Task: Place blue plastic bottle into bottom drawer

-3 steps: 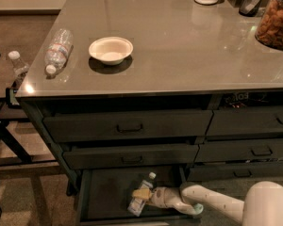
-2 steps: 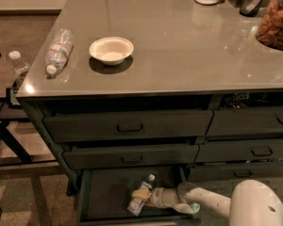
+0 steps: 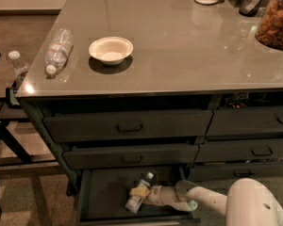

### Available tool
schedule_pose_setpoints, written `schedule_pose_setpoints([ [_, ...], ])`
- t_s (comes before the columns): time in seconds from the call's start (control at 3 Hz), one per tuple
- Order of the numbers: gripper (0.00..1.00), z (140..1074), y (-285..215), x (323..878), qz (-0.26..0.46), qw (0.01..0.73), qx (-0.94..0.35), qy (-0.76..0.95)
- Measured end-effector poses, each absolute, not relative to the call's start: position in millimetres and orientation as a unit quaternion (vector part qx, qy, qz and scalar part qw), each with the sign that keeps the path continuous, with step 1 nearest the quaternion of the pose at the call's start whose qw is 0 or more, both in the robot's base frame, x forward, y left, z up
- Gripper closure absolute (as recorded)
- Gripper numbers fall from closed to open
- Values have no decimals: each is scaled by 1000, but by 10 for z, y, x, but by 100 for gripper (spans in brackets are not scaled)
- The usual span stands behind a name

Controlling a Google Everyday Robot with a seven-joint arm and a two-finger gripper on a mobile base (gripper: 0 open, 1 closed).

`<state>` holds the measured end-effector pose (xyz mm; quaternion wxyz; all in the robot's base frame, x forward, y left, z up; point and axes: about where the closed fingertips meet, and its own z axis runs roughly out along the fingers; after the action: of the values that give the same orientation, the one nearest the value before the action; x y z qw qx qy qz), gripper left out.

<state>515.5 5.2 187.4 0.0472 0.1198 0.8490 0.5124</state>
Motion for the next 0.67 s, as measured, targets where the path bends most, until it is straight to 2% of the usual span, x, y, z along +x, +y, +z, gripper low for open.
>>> schedule_pose_setpoints([
  [0.67,100,1719,160,5228,522,31,125,843],
])
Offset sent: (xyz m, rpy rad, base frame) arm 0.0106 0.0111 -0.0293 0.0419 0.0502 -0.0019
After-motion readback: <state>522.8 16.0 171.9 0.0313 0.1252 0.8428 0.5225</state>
